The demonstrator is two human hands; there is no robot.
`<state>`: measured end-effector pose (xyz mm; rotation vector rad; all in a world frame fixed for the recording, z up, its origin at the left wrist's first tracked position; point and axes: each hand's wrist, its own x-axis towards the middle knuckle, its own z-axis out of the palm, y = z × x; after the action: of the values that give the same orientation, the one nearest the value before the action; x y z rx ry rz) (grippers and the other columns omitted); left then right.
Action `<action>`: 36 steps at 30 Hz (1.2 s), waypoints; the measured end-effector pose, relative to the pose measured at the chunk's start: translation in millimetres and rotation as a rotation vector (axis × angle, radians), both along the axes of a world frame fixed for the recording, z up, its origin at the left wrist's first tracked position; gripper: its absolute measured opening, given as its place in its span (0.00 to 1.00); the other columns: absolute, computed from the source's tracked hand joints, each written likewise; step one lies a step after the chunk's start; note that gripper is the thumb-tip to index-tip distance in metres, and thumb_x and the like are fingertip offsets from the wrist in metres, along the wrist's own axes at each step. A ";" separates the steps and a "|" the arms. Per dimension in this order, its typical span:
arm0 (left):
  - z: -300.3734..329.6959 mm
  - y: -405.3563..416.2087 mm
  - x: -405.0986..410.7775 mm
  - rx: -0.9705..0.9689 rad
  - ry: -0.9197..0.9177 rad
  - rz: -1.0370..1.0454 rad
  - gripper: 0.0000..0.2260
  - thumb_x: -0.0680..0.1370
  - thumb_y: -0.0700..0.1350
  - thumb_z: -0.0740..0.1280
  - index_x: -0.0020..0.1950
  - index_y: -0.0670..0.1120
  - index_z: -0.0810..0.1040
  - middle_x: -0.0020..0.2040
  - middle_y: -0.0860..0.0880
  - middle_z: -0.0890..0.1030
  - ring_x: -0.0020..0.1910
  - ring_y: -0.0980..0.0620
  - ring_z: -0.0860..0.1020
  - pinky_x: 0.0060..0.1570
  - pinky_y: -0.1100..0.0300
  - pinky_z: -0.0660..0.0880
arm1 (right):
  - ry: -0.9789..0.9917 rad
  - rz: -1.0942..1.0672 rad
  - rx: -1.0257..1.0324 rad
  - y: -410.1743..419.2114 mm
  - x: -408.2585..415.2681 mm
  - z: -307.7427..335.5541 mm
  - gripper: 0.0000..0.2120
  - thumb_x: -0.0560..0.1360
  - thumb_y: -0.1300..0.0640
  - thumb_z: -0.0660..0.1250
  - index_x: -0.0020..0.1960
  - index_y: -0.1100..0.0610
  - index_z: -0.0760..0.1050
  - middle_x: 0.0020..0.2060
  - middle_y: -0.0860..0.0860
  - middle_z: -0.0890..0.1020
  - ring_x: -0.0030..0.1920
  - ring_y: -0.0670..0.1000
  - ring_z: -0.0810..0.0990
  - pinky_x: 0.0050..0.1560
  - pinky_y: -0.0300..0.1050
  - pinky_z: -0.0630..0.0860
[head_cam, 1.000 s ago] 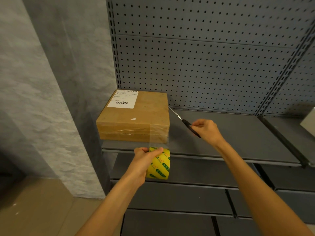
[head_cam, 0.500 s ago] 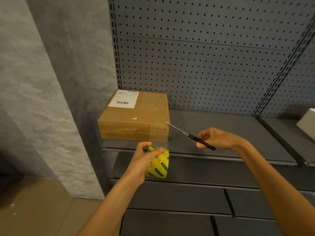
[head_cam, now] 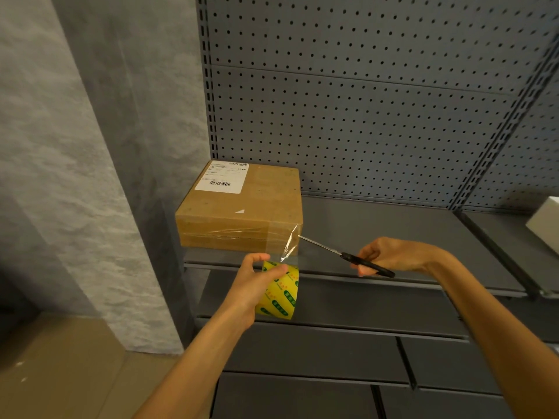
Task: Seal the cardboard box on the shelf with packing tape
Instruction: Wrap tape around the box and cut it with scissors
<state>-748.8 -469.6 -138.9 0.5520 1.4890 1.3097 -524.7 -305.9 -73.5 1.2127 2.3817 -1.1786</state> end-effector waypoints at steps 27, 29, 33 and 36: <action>2.7 -2.8 -3.2 -0.013 0.033 -0.012 0.17 0.72 0.47 0.73 0.58 0.52 0.71 0.48 0.43 0.82 0.46 0.45 0.81 0.47 0.51 0.77 | -0.102 0.198 -0.044 10.1 -11.9 13.9 0.58 0.47 0.21 0.68 0.60 0.66 0.73 0.41 0.51 0.75 0.39 0.44 0.72 0.44 0.33 0.73; 3.2 -3.6 -3.6 -0.010 0.027 -0.010 0.17 0.72 0.46 0.73 0.57 0.52 0.71 0.47 0.43 0.82 0.45 0.45 0.81 0.47 0.51 0.77 | -0.114 0.205 -0.052 11.4 -10.4 15.4 0.58 0.47 0.21 0.68 0.60 0.65 0.73 0.41 0.49 0.75 0.39 0.43 0.73 0.45 0.33 0.73; 1.3 -5.7 -3.7 -0.011 0.055 0.003 0.16 0.72 0.46 0.73 0.57 0.52 0.71 0.47 0.44 0.82 0.46 0.45 0.81 0.47 0.52 0.77 | -0.107 0.202 -0.051 11.6 -5.8 12.5 0.58 0.46 0.21 0.68 0.61 0.64 0.73 0.45 0.52 0.75 0.44 0.47 0.73 0.49 0.35 0.73; 1.0 -6.2 -4.4 -0.021 0.063 0.005 0.16 0.72 0.46 0.73 0.56 0.52 0.71 0.48 0.43 0.82 0.46 0.45 0.81 0.46 0.53 0.77 | -0.073 0.204 -0.070 10.6 -6.7 11.8 0.58 0.47 0.21 0.68 0.61 0.63 0.73 0.42 0.50 0.76 0.43 0.46 0.73 0.51 0.37 0.74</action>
<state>-753.2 -475.8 -137.9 0.5813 1.5544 1.2898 -531.5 -295.3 -61.7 0.9486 2.3253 -1.1229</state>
